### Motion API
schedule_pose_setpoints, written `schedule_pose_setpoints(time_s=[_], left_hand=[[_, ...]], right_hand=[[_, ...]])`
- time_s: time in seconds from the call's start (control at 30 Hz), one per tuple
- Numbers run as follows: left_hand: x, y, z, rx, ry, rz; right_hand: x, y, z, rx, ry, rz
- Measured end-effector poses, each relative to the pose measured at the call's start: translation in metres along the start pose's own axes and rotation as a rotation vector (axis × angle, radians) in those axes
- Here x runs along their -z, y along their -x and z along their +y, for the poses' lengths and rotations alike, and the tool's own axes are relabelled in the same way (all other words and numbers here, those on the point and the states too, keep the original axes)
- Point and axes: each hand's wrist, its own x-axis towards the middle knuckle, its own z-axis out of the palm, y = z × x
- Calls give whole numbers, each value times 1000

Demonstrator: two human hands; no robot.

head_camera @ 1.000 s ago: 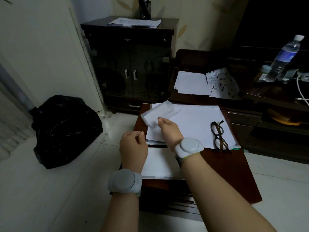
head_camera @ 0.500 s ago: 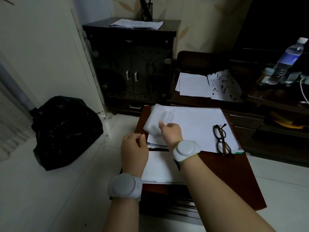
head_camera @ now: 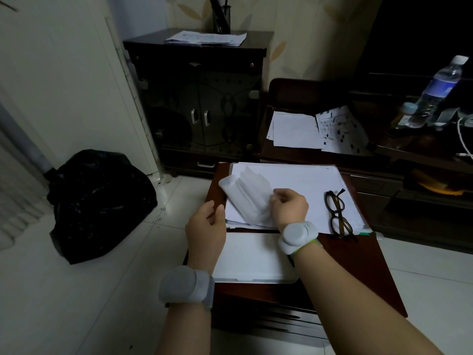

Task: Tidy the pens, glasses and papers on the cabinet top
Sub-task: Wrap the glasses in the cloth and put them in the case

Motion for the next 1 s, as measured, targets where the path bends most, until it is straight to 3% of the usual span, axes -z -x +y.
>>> schedule_pose_setpoints(time_s=[0.27,0.5,1.0], left_hand=[[-1,-10,-8,315,359,-123],[-6,4,8,398,616,-271],[-26,14,15,476,609,-232]], right_hand=[[20,8,0,41,-247,-63],[44,28,0,37,-416,-115],[51,30,7,32,-405,-158]])
